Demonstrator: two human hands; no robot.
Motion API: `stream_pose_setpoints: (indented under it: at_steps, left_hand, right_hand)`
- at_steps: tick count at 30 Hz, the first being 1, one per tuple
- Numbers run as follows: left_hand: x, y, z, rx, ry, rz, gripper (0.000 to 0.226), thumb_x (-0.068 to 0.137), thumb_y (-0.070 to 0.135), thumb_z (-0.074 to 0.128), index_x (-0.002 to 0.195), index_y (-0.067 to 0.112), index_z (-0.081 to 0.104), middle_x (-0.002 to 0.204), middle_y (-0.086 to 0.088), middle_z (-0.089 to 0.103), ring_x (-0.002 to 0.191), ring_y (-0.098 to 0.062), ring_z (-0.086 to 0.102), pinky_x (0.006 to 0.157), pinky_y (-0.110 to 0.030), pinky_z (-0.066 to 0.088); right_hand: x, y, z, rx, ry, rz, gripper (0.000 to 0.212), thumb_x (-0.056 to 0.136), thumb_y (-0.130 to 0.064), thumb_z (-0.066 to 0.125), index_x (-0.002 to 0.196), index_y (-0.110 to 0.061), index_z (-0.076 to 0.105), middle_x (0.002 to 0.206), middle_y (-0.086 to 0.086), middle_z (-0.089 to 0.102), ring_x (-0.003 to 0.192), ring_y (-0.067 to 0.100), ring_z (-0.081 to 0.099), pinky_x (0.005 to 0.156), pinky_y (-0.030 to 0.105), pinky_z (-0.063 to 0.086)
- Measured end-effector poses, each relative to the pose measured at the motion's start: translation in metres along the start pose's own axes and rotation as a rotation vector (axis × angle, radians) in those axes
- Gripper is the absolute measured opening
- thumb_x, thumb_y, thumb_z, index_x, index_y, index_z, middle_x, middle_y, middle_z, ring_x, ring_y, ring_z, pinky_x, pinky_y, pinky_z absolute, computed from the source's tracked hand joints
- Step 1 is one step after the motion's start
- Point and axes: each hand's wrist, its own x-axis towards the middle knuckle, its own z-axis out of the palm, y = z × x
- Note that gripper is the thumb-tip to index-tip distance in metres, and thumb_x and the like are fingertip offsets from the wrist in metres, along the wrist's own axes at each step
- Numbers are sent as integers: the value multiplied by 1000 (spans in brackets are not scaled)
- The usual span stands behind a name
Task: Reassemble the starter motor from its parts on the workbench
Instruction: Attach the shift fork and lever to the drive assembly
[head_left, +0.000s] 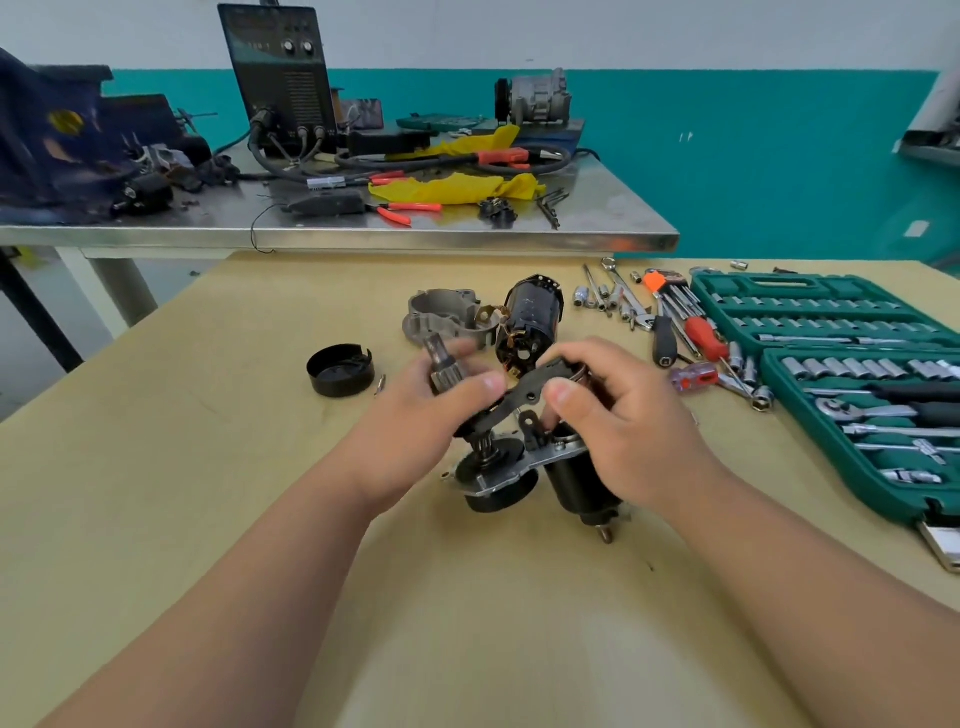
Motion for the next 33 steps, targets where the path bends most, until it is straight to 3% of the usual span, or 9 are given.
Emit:
stream_pose_setpoints:
  at_steps: [3,5,9,14,16,20,24,29,33]
  left_hand:
    - [-15,-15,-5,132,-121,-20,62,71,69,60,123,36,54,103,29,67,96,14,61,77,-9,44]
    - [-22,-20,0,152,-174,22,47,86,67,51,120,35,55,106,28,67,101,14,59,80,-4,42]
    - [-27,-17,20,70,-22,67,55,78,61,40,122,31,53,106,29,62,96,25,52,75,5,36]
    - [-30,-9,26,-12,121,119,38,79,63,38,109,42,50,92,50,57,94,29,50,73,6,35]
    - [-30,-8,24,-49,135,122,40,85,69,40,111,41,51,97,46,59,96,25,53,73,4,38]
    - [-32,-4,23,-89,143,120,25,87,60,49,108,47,55,102,41,63,99,20,56,73,2,41]
    - [-31,1,27,-147,210,170,22,86,50,50,102,43,63,99,30,69,95,12,62,72,-2,44]
    - [-29,1,29,-126,236,178,38,75,66,52,96,38,68,97,4,72,94,-14,68,79,-28,55]
    - [-28,3,28,-139,237,147,33,82,60,54,97,35,69,99,5,73,97,-15,68,89,-36,54]
  right_hand:
    - [0,0,1,6,23,-19,12,86,-44,49,95,-46,56,81,-11,64,79,5,63,67,12,47]
    - [1,0,0,6,33,-22,13,85,-46,48,94,-45,57,81,-11,64,80,7,62,67,14,47]
    - [0,1,-3,60,24,64,16,87,-39,52,99,-42,61,84,-9,68,80,9,65,67,18,51]
    - [5,-3,-16,9,-73,82,16,93,-32,54,103,-37,65,88,-14,68,84,4,64,70,12,47]
    - [8,-6,-23,-72,-138,78,17,94,-30,54,104,-40,64,90,-17,68,87,4,63,76,20,50]
    - [13,-15,-29,-154,-207,67,15,92,-34,54,100,-43,63,87,-14,67,87,10,64,80,40,53]
    - [16,-18,-36,-229,-217,18,16,91,-44,50,101,-43,61,85,-26,59,85,1,56,68,27,41]
    - [13,-14,-38,-257,-222,45,21,87,-44,49,103,-42,61,84,-22,60,85,-1,55,72,30,45]
    - [6,-13,-32,-184,-124,30,15,90,-36,54,101,-41,63,82,-31,59,78,-5,54,63,6,37]
